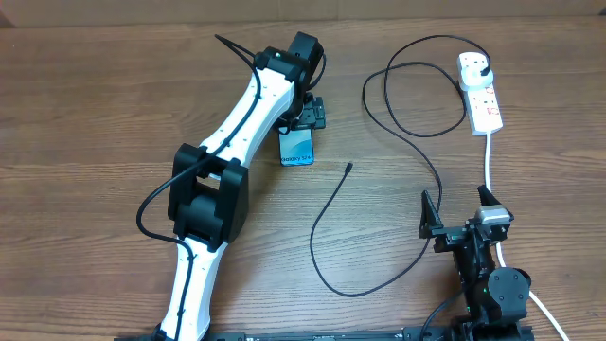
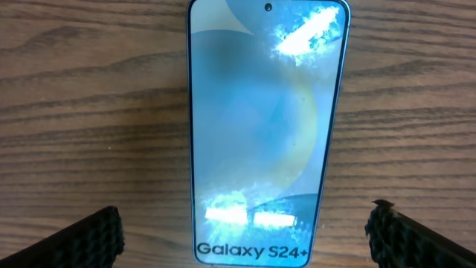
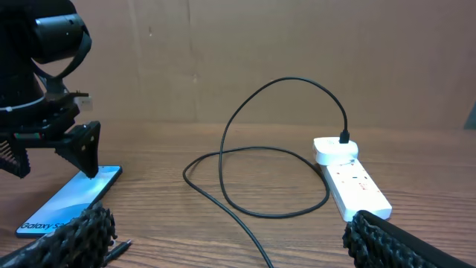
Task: Plug charger to phone and switch on socket
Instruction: 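Lower the left gripper onto the phone and close on it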
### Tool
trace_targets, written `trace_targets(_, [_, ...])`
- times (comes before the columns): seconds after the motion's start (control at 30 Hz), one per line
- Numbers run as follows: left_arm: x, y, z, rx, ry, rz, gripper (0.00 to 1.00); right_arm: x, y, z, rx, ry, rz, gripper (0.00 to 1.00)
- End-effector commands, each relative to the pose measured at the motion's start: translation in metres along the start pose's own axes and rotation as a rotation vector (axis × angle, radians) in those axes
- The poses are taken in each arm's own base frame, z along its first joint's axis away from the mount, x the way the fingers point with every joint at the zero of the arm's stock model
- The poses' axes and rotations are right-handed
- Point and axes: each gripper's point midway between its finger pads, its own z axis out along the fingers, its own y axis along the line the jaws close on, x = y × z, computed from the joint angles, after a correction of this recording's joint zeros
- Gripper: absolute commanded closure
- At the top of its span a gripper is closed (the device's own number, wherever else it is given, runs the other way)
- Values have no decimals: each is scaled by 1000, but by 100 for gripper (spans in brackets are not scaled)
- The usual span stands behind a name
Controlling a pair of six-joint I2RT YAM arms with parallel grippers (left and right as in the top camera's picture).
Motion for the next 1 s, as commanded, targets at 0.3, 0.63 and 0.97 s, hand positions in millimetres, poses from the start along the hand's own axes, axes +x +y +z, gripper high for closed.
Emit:
trace_targets(0.3, [5, -1, 15, -9, 1, 8, 0, 2, -2, 0, 12, -4, -2, 0])
trace_targets(0.63, [8, -11, 24, -2, -8, 26, 0, 2, -2, 0, 12, -4, -2, 0])
trace_targets(0.97, [17, -7, 47, -33, 42, 39, 0, 2, -2, 0, 12, -4, -2, 0])
